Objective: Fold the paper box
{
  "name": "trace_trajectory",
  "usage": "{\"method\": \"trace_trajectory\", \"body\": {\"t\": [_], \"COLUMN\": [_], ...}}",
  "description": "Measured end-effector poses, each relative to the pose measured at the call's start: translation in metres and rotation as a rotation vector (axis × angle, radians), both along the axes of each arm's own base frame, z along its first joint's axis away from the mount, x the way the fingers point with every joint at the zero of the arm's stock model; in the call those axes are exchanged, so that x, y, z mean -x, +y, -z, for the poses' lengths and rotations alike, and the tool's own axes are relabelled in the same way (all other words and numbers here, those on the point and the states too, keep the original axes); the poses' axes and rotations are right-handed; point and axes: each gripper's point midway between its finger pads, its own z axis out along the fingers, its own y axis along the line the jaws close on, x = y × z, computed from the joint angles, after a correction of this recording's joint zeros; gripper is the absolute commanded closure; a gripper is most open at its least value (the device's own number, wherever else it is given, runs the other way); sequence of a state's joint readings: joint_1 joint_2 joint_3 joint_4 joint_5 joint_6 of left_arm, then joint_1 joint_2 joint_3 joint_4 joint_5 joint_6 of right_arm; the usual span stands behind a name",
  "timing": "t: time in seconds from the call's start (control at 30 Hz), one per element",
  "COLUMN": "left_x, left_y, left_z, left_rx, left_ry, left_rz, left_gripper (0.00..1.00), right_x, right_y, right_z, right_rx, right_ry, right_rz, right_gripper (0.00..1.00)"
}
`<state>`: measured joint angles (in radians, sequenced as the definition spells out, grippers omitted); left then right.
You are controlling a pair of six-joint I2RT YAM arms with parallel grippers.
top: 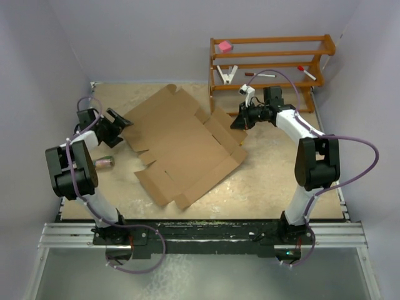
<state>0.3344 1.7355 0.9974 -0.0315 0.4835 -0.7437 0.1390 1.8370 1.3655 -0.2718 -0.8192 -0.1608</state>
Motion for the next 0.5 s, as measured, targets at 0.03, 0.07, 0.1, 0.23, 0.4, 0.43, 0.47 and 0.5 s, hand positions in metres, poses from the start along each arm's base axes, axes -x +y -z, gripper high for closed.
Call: {"method": "trace_trajectory", "body": {"t": [0.03, 0.07, 0.1, 0.23, 0.4, 0.43, 0.47, 0.5], "left_x": [-0.001, -0.003, -0.005, -0.010, -0.018, -0.019, -0.019, -0.017], "left_y": [-0.004, -0.010, -0.017, -0.037, -0.038, -0.038, -0.038, -0.038], "left_z": [0.003, 0.008, 0.013, 0.031, 0.031, 0.030, 0.030, 0.029], "left_rx": [-0.004, -0.007, -0.007, -0.004, -0.008, -0.008, -0.009, -0.009], "left_ry": [0.010, 0.021, 0.032, 0.075, 0.053, 0.042, 0.033, 0.026], "left_rz": [0.007, 0.019, 0.032, 0.065, 0.052, 0.048, 0.042, 0.036], "left_gripper": [0.03, 0.03, 0.04, 0.16, 0.62, 0.73, 0.82, 0.89], "right_x": [0.000, 0.001, 0.001, 0.001, 0.001, 0.001, 0.001, 0.001], "right_y": [0.000, 0.001, 0.001, 0.001, 0.001, 0.001, 0.001, 0.001], "right_z": [0.000, -0.001, -0.001, -0.001, -0.001, -0.001, -0.001, -0.001], "right_rx": [-0.004, -0.005, -0.007, -0.009, -0.009, -0.009, -0.009, -0.008], "right_ry": [0.001, 0.001, 0.001, 0.001, -0.001, -0.001, -0.002, -0.003], "right_rz": [-0.003, -0.004, -0.006, -0.007, -0.010, -0.010, -0.010, -0.012], "right_gripper": [1.00, 1.00, 1.00, 1.00, 1.00, 1.00, 1.00, 1.00]}}
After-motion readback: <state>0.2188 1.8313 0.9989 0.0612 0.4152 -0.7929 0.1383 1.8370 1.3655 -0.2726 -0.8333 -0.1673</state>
